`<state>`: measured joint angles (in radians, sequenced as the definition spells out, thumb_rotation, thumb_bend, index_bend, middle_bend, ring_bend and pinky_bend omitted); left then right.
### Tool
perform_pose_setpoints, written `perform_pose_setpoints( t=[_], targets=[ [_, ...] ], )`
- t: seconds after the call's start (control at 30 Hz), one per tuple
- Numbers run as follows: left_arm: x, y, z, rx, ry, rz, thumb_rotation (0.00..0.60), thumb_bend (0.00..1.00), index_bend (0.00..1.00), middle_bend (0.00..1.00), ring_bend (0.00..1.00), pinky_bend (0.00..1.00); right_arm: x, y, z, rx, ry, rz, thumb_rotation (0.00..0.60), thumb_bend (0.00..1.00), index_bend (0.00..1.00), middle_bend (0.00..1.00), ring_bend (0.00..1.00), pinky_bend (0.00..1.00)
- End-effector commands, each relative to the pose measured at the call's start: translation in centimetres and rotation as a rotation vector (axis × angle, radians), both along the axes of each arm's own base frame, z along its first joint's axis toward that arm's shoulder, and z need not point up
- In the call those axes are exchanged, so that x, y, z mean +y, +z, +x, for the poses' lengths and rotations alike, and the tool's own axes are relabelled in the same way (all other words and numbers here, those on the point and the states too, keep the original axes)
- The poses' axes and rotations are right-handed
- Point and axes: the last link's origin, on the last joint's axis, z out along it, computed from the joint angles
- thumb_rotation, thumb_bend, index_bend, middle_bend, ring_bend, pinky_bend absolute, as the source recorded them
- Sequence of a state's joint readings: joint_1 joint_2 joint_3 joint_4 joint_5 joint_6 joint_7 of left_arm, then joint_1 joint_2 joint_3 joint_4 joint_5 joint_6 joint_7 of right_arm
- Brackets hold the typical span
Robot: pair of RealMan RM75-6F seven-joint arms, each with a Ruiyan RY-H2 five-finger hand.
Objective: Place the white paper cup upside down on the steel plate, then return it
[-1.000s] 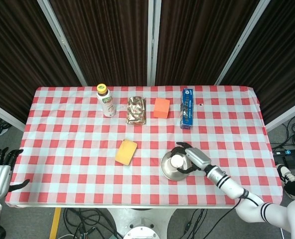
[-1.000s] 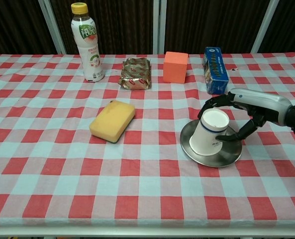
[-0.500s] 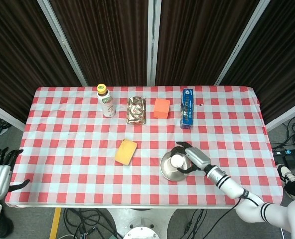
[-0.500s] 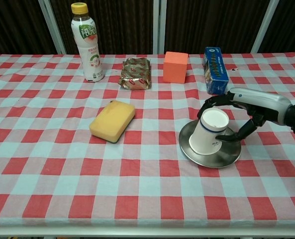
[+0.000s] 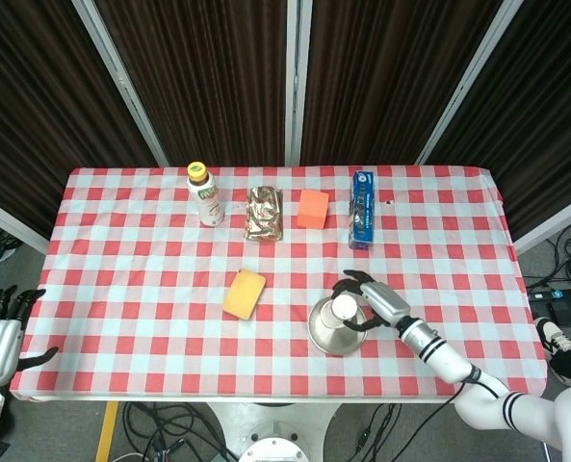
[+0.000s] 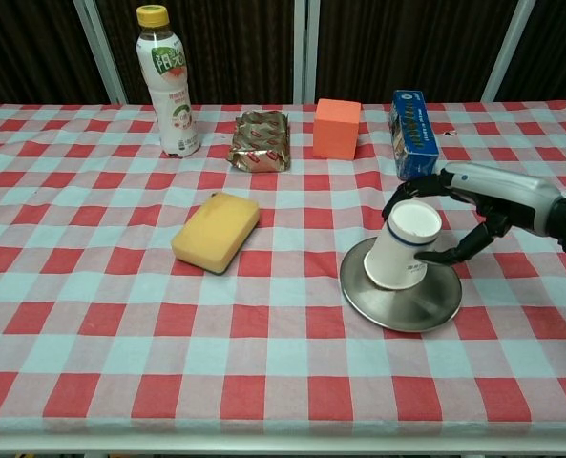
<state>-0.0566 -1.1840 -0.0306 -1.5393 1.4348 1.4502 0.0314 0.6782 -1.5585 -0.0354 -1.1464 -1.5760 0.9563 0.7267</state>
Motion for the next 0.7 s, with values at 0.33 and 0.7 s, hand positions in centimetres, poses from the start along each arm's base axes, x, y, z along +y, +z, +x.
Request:
perform_pose_setpoints(
  t=[0.33, 0.7],
  targets=[
    [0.1, 0.1, 0.1, -0.002, -0.015, 0.006, 0.600, 0.00, 0.15, 0.16, 0.04, 0.00, -0.4, 5.2, 0.0, -0.076, 0.002, -0.153, 0.600, 0.27, 0.39, 0.23, 0.00, 0.00],
    [0.5, -0.1, 0.5, 0.001, -0.028, -0.002, 0.600, 0.00, 0.15, 0.16, 0.04, 0.00, -3.0, 5.4, -5.2, 0.139, -0.170, -0.233, 0.600, 0.27, 0.22, 0.17, 0.00, 0.00]
  ],
)
